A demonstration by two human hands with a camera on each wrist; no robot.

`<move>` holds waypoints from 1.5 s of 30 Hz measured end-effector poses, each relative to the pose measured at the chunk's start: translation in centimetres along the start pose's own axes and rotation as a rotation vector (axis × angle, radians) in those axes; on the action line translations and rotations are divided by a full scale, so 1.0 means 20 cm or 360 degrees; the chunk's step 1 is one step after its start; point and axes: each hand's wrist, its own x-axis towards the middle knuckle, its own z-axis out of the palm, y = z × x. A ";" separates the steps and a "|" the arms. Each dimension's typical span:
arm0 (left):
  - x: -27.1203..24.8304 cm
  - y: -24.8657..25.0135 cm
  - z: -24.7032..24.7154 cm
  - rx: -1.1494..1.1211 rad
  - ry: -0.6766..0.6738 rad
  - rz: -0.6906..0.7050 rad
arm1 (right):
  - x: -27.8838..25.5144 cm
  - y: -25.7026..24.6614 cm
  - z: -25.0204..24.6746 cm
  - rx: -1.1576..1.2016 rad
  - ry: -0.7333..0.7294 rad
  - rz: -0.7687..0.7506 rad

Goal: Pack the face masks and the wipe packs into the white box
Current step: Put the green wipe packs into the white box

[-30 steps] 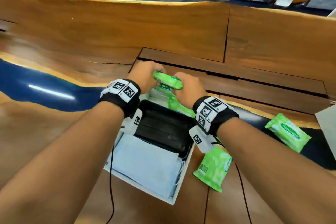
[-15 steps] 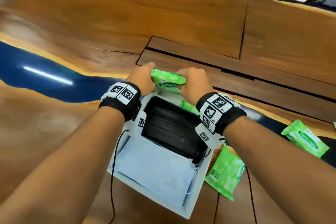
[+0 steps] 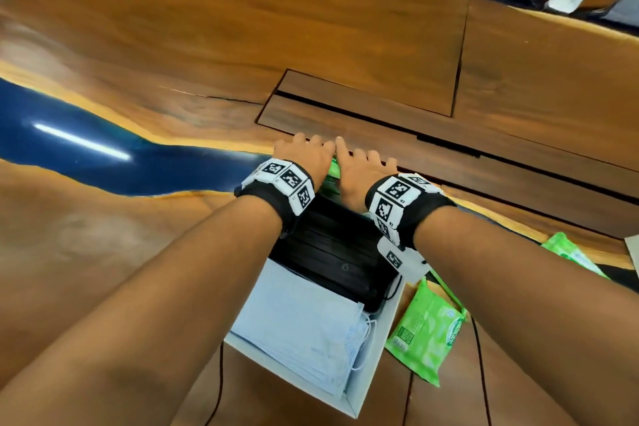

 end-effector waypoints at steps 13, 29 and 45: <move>-0.03 0.02 -0.04 -0.0019 0.0193 -0.0102 | -0.03 0.12 -0.19 0.0367 -0.0343 -0.0026; -0.10 0.12 -0.01 -0.0302 0.0315 0.0094 | -0.19 0.40 -0.20 0.0701 0.0118 -0.0080; -0.22 0.41 -0.30 -0.0532 0.0586 0.0115 | -0.44 0.88 -0.05 0.0842 0.0287 0.0054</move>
